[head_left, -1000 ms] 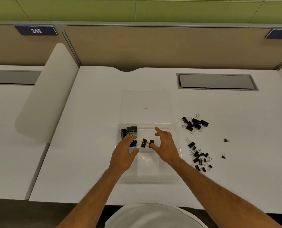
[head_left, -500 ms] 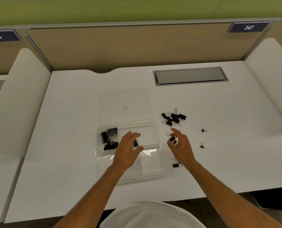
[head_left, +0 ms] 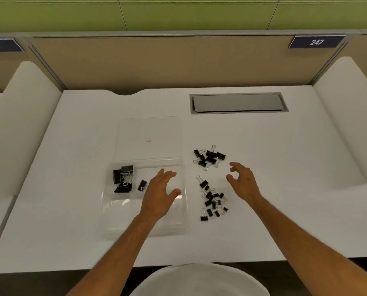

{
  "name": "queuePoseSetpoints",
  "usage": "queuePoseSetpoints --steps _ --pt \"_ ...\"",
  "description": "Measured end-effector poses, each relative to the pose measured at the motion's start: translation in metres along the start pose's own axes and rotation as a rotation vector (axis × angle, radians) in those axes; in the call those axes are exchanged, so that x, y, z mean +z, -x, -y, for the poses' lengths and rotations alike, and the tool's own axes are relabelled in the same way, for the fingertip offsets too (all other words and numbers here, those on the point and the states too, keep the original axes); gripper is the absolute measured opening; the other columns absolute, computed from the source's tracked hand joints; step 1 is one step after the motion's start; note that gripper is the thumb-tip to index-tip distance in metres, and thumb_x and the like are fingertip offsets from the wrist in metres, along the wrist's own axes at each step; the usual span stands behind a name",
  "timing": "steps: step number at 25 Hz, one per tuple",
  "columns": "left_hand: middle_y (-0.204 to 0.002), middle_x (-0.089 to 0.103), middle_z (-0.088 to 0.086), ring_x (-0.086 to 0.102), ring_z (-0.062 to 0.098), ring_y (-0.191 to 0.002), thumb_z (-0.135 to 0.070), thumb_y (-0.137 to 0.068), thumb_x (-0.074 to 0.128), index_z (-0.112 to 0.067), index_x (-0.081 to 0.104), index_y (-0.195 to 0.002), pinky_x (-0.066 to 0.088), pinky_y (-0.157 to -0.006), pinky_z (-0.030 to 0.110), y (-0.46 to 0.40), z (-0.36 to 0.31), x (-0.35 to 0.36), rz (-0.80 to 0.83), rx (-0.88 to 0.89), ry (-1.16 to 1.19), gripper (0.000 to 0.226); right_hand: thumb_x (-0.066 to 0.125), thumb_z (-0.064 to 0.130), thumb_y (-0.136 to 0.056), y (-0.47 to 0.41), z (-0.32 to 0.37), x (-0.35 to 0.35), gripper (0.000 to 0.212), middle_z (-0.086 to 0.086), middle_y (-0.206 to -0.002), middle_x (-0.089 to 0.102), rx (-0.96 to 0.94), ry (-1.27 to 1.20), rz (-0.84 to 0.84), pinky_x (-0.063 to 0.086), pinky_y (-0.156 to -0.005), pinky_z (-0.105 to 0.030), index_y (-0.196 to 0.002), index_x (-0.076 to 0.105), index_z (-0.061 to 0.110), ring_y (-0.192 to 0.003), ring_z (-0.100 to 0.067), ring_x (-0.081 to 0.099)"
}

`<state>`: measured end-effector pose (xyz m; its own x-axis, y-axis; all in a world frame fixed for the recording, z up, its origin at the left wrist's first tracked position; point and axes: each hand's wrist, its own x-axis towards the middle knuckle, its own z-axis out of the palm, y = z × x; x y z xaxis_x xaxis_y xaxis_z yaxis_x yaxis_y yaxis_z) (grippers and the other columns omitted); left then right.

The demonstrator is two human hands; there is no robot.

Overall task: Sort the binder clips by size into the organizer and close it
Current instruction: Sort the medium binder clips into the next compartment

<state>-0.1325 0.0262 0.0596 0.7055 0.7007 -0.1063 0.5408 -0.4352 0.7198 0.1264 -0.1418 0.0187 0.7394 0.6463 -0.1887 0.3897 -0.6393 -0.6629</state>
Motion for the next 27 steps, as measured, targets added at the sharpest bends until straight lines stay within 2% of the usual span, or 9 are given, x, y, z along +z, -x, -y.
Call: queuePoseSetpoints --steps 3,5,8,10,13,16,20,24,27 --pt "-0.138 0.037 -0.026 0.016 -0.005 -0.141 -0.032 -0.088 0.071 -0.032 0.050 -0.136 0.020 -0.114 0.027 0.006 -0.010 0.010 -0.050 -0.017 0.011 0.053 0.063 0.026 -0.091 -0.030 -0.011 -0.002 0.052 -0.003 -0.130 0.056 -0.035 0.081 0.116 0.040 -0.096 -0.032 -0.140 0.047 0.020 -0.121 -0.025 0.048" --pt "-0.139 0.038 -0.026 0.018 -0.004 -0.142 -0.032 -0.088 0.071 -0.033 0.050 -0.135 0.022 -0.114 0.027 0.015 -0.010 0.014 -0.074 -0.063 0.035 0.052 0.061 0.025 -0.093 -0.047 -0.014 0.000 0.059 -0.008 -0.147 0.044 -0.043 0.169 0.199 0.033 -0.109 -0.040 -0.147 0.039 0.016 -0.134 -0.031 0.036" --pt "-0.142 0.037 -0.024 0.021 -0.004 -0.142 -0.032 -0.087 0.072 -0.038 0.050 -0.133 0.025 -0.113 0.026 0.031 -0.008 0.013 -0.098 -0.137 0.068 0.052 0.059 0.020 -0.094 -0.072 -0.008 0.005 0.061 -0.012 -0.153 0.036 -0.128 0.248 0.285 0.027 -0.112 -0.045 -0.149 0.035 0.011 -0.137 -0.038 0.030" --pt "-0.145 0.038 -0.020 0.023 -0.003 -0.142 -0.031 -0.086 0.072 -0.040 0.050 -0.132 0.025 -0.113 0.026 0.033 -0.004 0.014 -0.098 -0.165 0.054 0.051 0.058 0.013 -0.093 -0.093 0.002 0.010 0.058 -0.013 -0.150 0.041 -0.199 0.285 0.326 0.034 -0.109 -0.048 -0.147 0.037 0.010 -0.133 -0.043 0.036" --pt "-0.142 0.039 -0.025 0.022 -0.007 -0.140 -0.030 -0.087 0.071 -0.040 0.051 -0.130 0.026 -0.112 0.026 0.028 -0.005 0.012 -0.100 -0.162 0.043 0.048 0.048 0.003 -0.093 -0.108 0.018 0.018 0.051 -0.014 -0.141 0.050 -0.276 0.360 0.398 0.047 -0.095 -0.050 -0.142 0.043 0.012 -0.122 -0.044 0.047" --pt "-0.138 0.044 -0.027 0.022 -0.007 -0.141 -0.030 -0.089 0.070 -0.036 0.054 -0.129 0.028 -0.110 0.025 0.015 -0.009 0.013 -0.123 -0.131 0.017 0.044 0.043 0.004 -0.097 -0.109 0.016 0.025 0.052 -0.006 -0.148 0.045 -0.302 0.442 0.434 0.038 -0.106 -0.048 -0.148 0.039 0.016 -0.137 -0.036 0.032" --pt "-0.136 0.044 -0.027 0.023 -0.005 -0.141 -0.029 -0.090 0.068 -0.033 0.056 -0.129 0.026 -0.109 0.023 -0.004 -0.016 0.016 -0.095 -0.118 0.008 0.042 0.044 0.006 -0.096 -0.105 0.009 0.027 0.039 -0.011 -0.119 0.063 -0.258 0.401 0.312 0.046 -0.092 -0.044 -0.130 0.058 0.017 -0.118 -0.031 0.048" --pt "-0.136 0.044 -0.027 0.022 -0.006 -0.141 -0.028 -0.090 0.068 -0.032 0.058 -0.128 0.018 -0.106 0.015 -0.023 -0.019 0.021 -0.035 -0.097 -0.025 0.039 0.051 0.009 -0.094 -0.109 0.003 0.027 0.036 -0.006 -0.120 0.062 -0.251 0.476 0.243 0.043 -0.090 -0.038 -0.129 0.058 0.016 -0.111 -0.027 0.049" --pt "-0.133 0.045 -0.028 0.022 -0.006 -0.140 -0.028 -0.091 0.068 -0.032 0.059 -0.125 0.019 -0.108 0.018 -0.034 -0.019 0.023 -0.021 -0.089 -0.013 0.036 0.053 0.016 -0.093 -0.110 0.000 0.029 0.031 -0.003 -0.115 0.063 -0.242 0.541 0.228 0.037 -0.092 -0.038 -0.123 0.061 0.018 -0.110 -0.025 0.047"
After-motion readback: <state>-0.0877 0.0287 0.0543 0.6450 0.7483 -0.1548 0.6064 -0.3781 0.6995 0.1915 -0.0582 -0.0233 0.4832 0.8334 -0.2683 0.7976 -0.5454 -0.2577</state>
